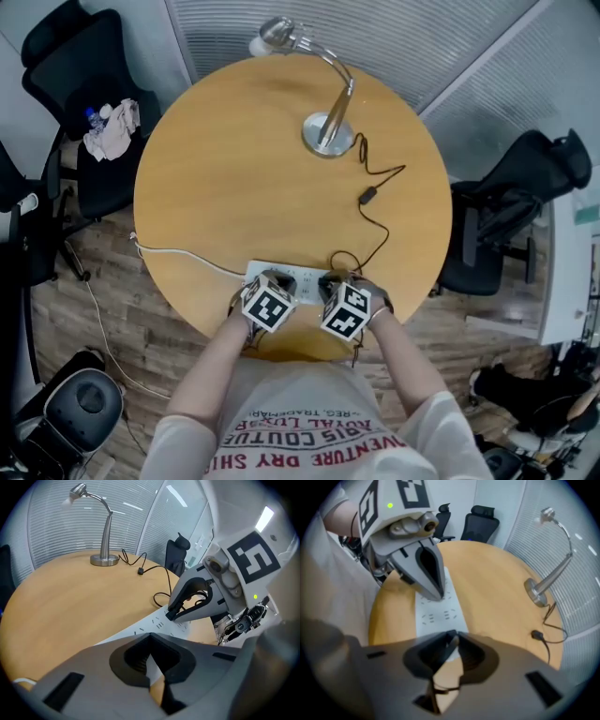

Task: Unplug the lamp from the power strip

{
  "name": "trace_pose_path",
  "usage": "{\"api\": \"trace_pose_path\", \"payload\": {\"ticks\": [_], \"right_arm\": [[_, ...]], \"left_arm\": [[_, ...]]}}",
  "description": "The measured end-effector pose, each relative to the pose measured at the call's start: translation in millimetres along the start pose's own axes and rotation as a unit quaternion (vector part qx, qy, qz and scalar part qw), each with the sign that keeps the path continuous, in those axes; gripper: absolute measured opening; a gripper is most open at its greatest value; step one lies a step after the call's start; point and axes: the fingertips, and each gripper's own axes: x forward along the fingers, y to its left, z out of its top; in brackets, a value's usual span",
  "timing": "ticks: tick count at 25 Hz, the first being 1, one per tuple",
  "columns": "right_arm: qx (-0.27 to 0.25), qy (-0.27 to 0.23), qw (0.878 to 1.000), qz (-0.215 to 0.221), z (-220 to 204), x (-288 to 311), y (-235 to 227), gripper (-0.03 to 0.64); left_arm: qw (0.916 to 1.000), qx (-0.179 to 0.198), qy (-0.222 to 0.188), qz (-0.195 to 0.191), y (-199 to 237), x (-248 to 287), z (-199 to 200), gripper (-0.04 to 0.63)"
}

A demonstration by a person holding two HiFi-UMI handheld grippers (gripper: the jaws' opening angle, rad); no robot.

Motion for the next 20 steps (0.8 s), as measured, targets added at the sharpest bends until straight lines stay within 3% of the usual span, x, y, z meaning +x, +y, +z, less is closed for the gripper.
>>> {"api": "trace_pose_path", "payload": {"ticks": [4, 9, 13, 20], "right_arm": [[-0.006, 0.001, 1.000, 0.015, -1.5, 0.2, -1.3, 0.087], [-0.014, 0.003, 1.000, 0.012, -1.1, -2.7, -1.2, 0.083], [-0.043, 0.006, 0.999, 0.010, -4.3, -5.5, 5.3, 0.077], [-0.040, 0.010, 0.999, 0.012, -4.4, -7.2, 10.4, 0.071]], "left_arm": [[0.9996, 0.015, 0.002, 0.022, -1.0, 2.7, 1.5, 0.026], [0.9990, -0.001, -0.022, 0.039, 0.3, 1.5, 3.9, 0.026], [0.9981, -0.041, -0.038, 0.027, 1.2, 3.8, 6.9, 0.026], [0.9977, -0.050, -0.043, 0.012, 0.4, 0.9, 7.3, 0.026]]}}
